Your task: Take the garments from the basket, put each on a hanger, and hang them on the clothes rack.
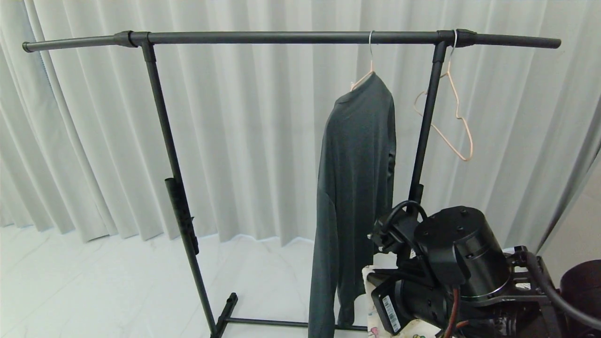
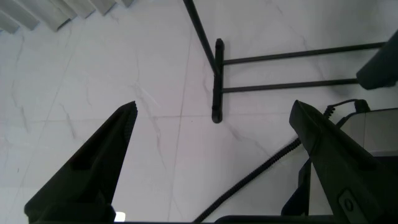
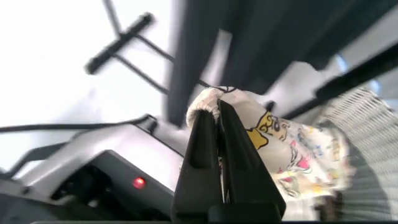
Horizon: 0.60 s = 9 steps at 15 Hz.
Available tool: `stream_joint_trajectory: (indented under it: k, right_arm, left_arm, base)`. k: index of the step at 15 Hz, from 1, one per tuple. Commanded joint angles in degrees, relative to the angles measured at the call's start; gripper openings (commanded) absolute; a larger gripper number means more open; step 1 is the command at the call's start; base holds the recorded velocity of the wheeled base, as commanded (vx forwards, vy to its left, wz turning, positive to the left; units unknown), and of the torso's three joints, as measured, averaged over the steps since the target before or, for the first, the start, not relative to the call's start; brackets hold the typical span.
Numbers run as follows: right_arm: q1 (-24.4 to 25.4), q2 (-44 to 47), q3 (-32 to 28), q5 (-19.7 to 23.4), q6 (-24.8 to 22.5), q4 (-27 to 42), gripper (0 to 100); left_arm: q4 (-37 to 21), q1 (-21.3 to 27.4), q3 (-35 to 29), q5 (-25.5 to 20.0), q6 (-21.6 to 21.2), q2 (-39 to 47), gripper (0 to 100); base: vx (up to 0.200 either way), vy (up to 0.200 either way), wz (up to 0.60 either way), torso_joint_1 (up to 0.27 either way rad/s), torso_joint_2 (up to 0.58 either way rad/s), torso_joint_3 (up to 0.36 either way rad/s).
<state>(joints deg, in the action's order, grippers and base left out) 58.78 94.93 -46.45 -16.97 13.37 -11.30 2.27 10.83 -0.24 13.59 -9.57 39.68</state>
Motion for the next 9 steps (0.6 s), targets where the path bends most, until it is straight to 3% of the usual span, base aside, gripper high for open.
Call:
stream_joint_trajectory:
  k: [1, 3, 4, 5, 6, 9]
  right_arm:
    - [1.7, 1.0, -2.9, 0.1, 0.1, -0.1, 0]
    - [2.6, 2.1, -5.8, 0.2, 0.7, -0.1, 0]
    - [2.7, 3.0, -8.0, 0.2, 1.1, -0.1, 0]
    - [2.7, 3.1, -8.0, 0.2, 1.1, -0.1, 0]
    - [2.6, 3.7, -10.9, 0.1, 1.1, -0.2, 0]
    - [2.3, 3.7, -13.4, 0.1, 1.1, -0.4, 0]
  left_arm:
    - [0.0, 0.0, 0.0, -0.1, 0.0, 0.2, 100]
    - [0.0, 1.5, 0.0, -0.4, -0.2, -0.1, 100]
    - [0.0, 6.0, 0.0, -3.3, -0.1, -3.0, 100]
    - [0.0, 6.2, 0.0, -3.6, -0.1, -3.3, 100]
    - [0.0, 11.0, -0.7, -9.2, -0.3, -9.9, 100]
    - [0.0, 11.5, -10.2, -16.1, -0.2, -9.2, 100]
  base:
    - [0.0, 0.0, 0.0, 0.0, 0.0, 0.0]
    - [0.0, 0.0, 0.0, 0.0, 0.0, 0.0]
    - [0.0, 0.0, 0.0, 0.0, 0.0, 0.0]
    - [0.0, 0.0, 0.0, 0.0, 0.0, 0.0]
    - [0.0, 0.0, 0.0, 0.0, 0.0, 0.0]
    - [0.0, 0.0, 0.0, 0.0, 0.0, 0.0]
